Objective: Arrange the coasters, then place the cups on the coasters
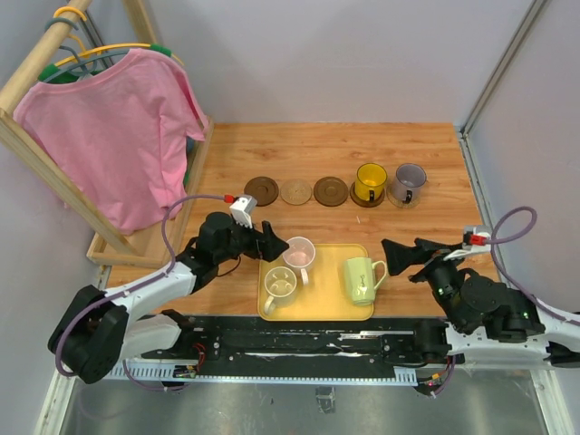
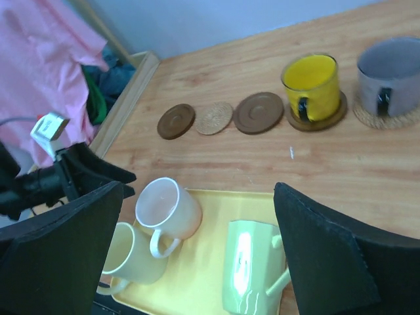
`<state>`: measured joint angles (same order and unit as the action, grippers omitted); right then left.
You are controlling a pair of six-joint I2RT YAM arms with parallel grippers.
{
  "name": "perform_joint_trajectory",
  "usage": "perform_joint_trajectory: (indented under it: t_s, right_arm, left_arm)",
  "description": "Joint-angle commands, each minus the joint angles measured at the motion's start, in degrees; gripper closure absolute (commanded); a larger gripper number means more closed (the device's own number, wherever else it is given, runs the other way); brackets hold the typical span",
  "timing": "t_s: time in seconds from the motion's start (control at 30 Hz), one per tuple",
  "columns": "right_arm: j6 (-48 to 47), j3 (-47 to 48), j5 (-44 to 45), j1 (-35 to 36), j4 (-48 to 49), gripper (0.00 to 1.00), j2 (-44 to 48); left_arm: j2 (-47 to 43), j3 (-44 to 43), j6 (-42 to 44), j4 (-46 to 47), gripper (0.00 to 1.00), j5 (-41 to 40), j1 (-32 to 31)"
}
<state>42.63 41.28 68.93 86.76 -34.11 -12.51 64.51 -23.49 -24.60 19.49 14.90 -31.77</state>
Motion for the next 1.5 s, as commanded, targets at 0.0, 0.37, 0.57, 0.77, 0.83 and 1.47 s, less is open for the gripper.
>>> perform_joint_trajectory:
  t_s: [0.0,0.37,0.57,0.77,0.83,1.47]
  right_arm:
    - [-37.71,0.29,-9.87,0.68,29.79,0.02,-4.18]
    - [-77.22,3.22,-20.47,0.60,59.34,0.02,-5.78]
    - [-88.39,9.41,-12.45,0.58,64.46,0.02,-14.31]
    - [-84.45,12.52,-12.09,-20.17,62.92,0.02,-26.54]
    - [-63.65,18.38,-21.63,-37.89,43.09,0.02,-31.03]
    - [-30.11,24.13,-88.00,-84.48,24.28,0.01,-47.61]
  left_arm:
    - [0.79,-2.54,2.35,-0.58,0.03,0.77,-2.57]
    - [1.79,-2.13,2.43,1.73,0.03,0.63,-4.09]
    - [3.74,-3.03,2.31,2.55,0.03,0.84,-4.40]
    - [5.07,-2.81,1.57,3.71,0.03,0.81,-4.70]
    - [5.20,-2.80,1.73,3.46,0.03,0.76,-4.79]
    - [4.67,-3.25,3.02,2.77,0.02,1.34,-4.79]
